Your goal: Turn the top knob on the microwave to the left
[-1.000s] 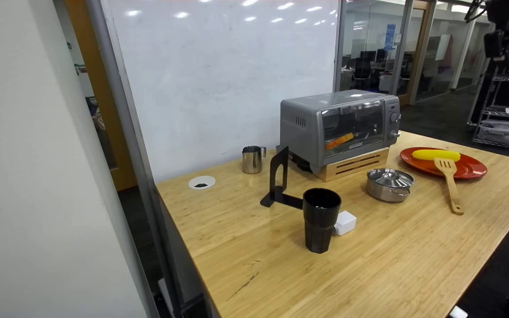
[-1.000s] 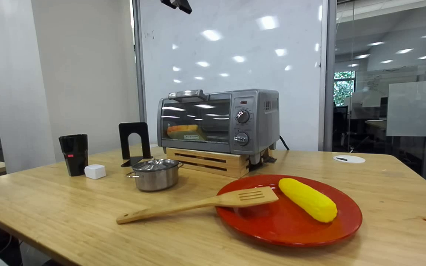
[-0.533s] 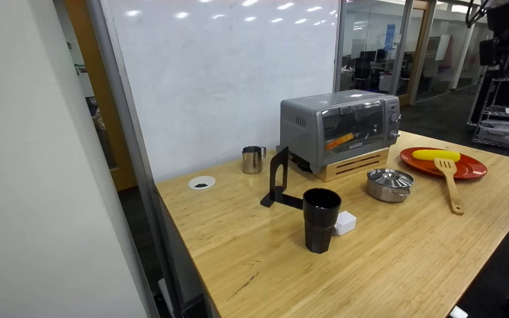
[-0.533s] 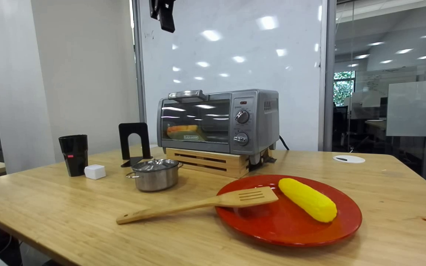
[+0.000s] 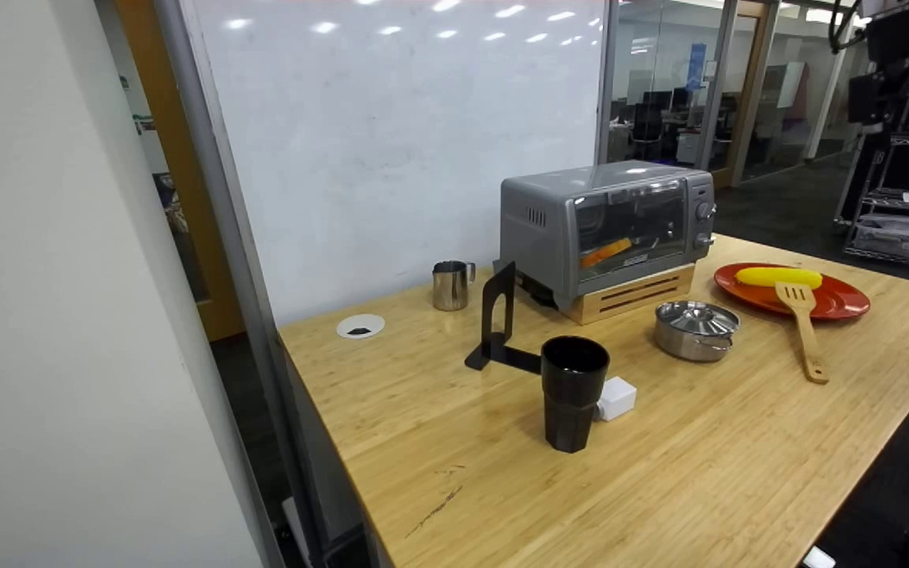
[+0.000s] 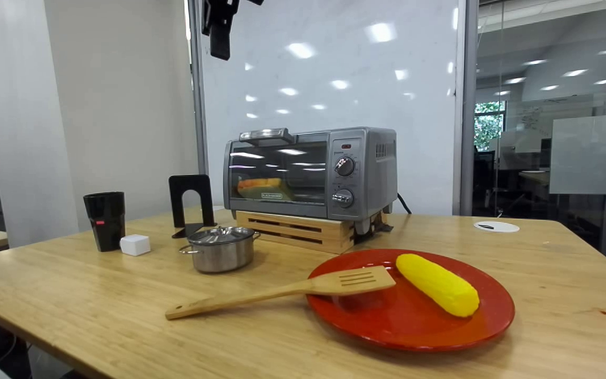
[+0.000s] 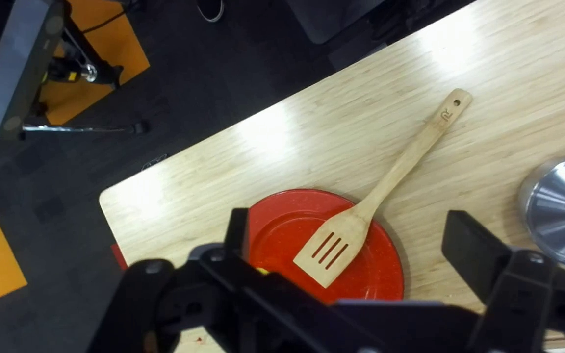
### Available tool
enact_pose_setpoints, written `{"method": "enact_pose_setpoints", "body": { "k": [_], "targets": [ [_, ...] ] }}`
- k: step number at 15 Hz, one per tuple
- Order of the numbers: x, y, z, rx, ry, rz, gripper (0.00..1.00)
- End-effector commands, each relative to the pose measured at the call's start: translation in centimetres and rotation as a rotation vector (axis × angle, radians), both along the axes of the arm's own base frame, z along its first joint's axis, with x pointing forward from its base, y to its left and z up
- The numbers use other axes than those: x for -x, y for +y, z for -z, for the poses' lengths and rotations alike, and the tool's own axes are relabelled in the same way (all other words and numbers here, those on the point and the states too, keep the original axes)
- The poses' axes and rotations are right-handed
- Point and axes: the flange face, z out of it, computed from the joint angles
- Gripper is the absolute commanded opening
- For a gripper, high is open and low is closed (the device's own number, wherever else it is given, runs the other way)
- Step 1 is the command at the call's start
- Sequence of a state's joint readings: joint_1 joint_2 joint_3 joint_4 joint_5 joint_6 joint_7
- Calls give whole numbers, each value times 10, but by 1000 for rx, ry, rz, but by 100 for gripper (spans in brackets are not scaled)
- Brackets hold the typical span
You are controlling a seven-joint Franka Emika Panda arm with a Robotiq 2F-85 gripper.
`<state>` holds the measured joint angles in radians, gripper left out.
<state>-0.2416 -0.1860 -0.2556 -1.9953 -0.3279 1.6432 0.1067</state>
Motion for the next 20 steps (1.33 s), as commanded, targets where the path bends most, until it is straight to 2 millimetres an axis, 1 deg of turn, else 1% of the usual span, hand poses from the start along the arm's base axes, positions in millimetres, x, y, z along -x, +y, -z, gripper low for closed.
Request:
{"method": "enact_pose_setpoints", "body": {
  "k": [1, 6, 10, 15, 20],
  "targets": [
    [-10, -1, 1, -12, 14, -201, 100],
    [-24, 3, -1, -7, 31, -471, 100],
    [-33, 10, -1, -30, 57, -684, 100],
    [-40, 15, -1, -57, 113, -945, 100],
    [-43, 16, -1, -73, 198, -1190, 100]
  ]
}}
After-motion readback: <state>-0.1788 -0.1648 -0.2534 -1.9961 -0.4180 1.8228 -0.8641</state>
